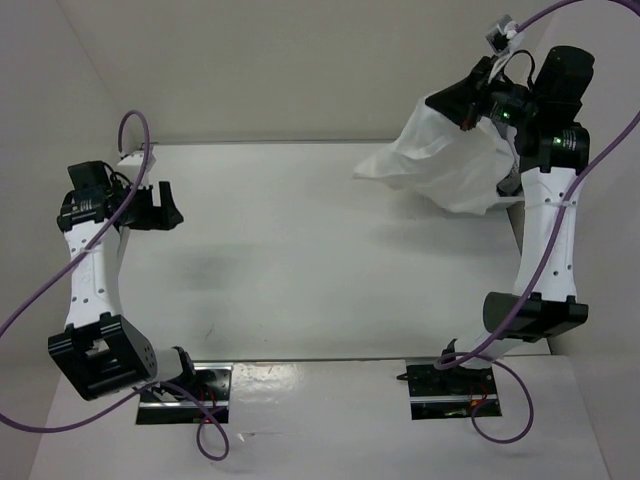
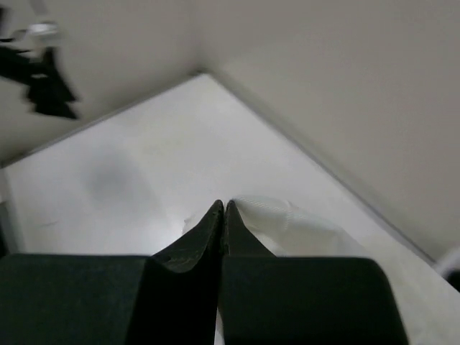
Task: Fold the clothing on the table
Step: Grab the skirt from the pile, then move the skirt to the center of the board
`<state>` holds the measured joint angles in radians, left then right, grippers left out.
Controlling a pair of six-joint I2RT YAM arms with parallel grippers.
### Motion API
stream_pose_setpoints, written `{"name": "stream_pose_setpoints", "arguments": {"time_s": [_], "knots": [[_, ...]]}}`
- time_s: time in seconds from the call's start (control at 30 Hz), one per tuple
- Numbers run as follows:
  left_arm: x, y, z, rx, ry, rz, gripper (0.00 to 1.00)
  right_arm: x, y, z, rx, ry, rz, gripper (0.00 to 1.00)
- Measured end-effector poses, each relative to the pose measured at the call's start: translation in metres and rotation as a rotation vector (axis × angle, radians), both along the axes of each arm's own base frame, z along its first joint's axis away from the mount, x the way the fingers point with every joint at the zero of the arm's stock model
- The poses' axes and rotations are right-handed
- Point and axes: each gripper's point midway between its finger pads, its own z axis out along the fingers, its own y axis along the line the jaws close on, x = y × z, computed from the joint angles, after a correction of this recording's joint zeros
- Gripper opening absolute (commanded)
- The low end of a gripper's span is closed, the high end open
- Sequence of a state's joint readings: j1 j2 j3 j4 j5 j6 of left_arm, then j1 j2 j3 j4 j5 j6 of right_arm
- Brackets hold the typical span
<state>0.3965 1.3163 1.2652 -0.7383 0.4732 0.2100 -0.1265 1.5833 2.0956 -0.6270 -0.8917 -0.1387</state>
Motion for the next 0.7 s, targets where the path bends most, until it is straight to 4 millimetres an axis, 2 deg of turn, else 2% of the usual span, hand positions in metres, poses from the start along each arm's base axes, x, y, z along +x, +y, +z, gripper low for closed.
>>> {"name": "stream_pose_setpoints", "arguments": {"time_s": [0.1,0.17,0.2,0.23,0.27,0.3,0.37,0.43,0.5,0.57,0.6,0.7], "knots": [[-0.004,-0.002,0.009,0.012,-0.03,-0.002,0.89,-0.042,0.025,0.007,0.075,0.031,0.249,0.0],[-0.006,-0.004,0.015,0.017,-0.049,-0.005,0.89,-0.054,0.028,0.002,0.117,0.066,0.342,0.08],[-0.008,-0.004,0.017,0.019,-0.056,-0.005,0.89,-0.056,0.027,-0.006,0.135,0.093,0.368,0.08],[-0.01,-0.006,0.018,0.02,-0.061,-0.006,0.89,-0.055,0.024,-0.017,0.156,0.134,0.372,0.55],[-0.012,-0.006,0.019,0.022,-0.065,-0.007,0.89,-0.05,0.02,-0.029,0.176,0.177,0.346,0.94],[-0.014,-0.007,0.019,0.021,-0.067,-0.008,0.89,-0.037,0.014,-0.042,0.18,0.201,0.279,0.99],[-0.018,-0.009,0.017,0.02,-0.066,-0.011,0.9,-0.005,-0.004,-0.072,0.162,0.241,0.089,0.99],[-0.021,-0.011,0.014,0.021,-0.062,-0.015,0.92,0.026,-0.023,-0.106,0.089,0.267,-0.15,0.99],[-0.025,-0.012,0.01,0.027,-0.056,-0.023,0.92,0.046,-0.032,-0.141,-0.033,0.284,-0.347,0.99],[-0.029,-0.013,0.007,0.028,-0.05,-0.025,0.92,0.05,-0.028,-0.169,-0.18,0.289,-0.462,0.99],[-0.032,-0.014,0.006,0.029,-0.046,-0.025,0.92,0.045,-0.018,-0.18,-0.244,0.303,-0.454,0.99],[-0.038,-0.015,0.009,0.036,-0.054,-0.016,0.93,0.023,0.008,-0.187,-0.334,0.308,-0.321,0.99]]}}
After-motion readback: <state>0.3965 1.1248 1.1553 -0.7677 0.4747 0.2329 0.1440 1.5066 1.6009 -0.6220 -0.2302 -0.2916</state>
